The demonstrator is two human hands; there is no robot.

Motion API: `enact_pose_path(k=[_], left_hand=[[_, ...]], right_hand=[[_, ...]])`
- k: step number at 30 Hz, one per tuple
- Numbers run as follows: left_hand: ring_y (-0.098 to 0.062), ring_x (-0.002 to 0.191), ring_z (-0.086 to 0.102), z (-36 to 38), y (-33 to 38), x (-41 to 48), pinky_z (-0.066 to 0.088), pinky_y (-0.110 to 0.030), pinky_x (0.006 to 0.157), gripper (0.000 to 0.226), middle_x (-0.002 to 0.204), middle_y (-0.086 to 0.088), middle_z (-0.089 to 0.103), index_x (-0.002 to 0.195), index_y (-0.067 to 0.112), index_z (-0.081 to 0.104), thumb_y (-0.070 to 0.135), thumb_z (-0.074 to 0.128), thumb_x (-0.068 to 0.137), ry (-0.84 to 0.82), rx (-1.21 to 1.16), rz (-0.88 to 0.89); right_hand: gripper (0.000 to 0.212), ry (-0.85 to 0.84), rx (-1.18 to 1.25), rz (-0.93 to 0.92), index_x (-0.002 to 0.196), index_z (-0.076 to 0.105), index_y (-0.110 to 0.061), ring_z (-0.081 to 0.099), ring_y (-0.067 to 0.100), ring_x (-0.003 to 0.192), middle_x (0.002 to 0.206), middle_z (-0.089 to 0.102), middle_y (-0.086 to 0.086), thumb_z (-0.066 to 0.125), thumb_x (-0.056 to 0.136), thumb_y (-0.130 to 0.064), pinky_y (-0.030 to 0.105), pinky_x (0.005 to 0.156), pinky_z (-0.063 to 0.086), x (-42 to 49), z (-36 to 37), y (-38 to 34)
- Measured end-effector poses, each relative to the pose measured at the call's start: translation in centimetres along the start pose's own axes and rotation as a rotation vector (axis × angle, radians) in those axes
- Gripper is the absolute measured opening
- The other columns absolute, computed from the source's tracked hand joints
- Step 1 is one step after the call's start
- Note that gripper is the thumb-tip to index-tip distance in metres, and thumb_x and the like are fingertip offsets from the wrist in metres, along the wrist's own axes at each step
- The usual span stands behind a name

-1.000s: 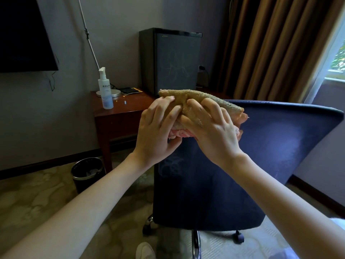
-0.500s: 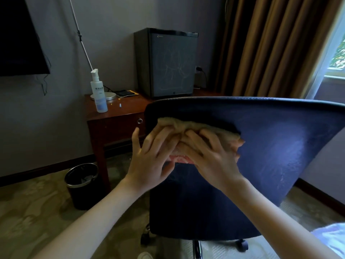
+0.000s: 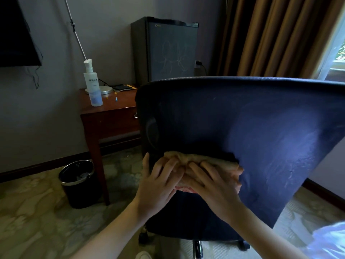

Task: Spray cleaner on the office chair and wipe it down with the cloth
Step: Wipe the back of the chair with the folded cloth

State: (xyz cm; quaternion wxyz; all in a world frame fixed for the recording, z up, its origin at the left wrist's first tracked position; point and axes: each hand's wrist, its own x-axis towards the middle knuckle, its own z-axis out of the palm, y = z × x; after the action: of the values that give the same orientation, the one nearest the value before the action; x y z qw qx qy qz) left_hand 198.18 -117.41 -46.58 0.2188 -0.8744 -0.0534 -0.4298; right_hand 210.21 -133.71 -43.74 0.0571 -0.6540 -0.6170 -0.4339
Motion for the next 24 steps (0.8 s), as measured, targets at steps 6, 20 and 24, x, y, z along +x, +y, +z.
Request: enact_pose_path(k=[6,20,24], left_hand=[[-0.028,0.114,0.044,-2.8,-1.7,3.4,0.023,-0.060,0.106,0.034,0.123,-0.004,0.045,0.105,0.020,0.052,0.035,0.069,0.080,0.137,-0.014,0.012],[-0.033,0.106,0.050,-13.3,-7.9,11.4,0.042,-0.041,0.086,0.029,0.117,-0.015,0.060,0.109,0.006,0.053,0.030,0.056,0.094,0.331,0.015,-0.082],[-0.034,0.106,0.048,-12.0,-8.0,10.2,0.041,-0.040,0.085,0.034,0.119,-0.013,0.057,0.112,0.009,0.050,0.017,0.067,0.084,0.277,0.028,-0.084]], right_hand=[[0.036,0.160,0.018,0.005,0.113,0.062,-0.026,0.052,0.023,0.101,0.108,0.069,-0.002,0.044,0.084,-0.014,0.033,0.069,0.055,3.3,-2.8,0.8],[0.035,0.440,-0.027,0.005,0.124,0.063,-0.026,0.062,0.026,0.107,0.118,0.066,0.001,0.040,0.101,-0.014,0.036,0.078,0.045,13.0,-11.6,3.1],[0.037,0.368,-0.036,-0.065,0.126,0.061,-0.023,0.058,0.026,0.113,0.126,0.062,0.004,0.046,0.097,-0.007,0.037,0.081,0.048,11.3,-9.7,4.0]])
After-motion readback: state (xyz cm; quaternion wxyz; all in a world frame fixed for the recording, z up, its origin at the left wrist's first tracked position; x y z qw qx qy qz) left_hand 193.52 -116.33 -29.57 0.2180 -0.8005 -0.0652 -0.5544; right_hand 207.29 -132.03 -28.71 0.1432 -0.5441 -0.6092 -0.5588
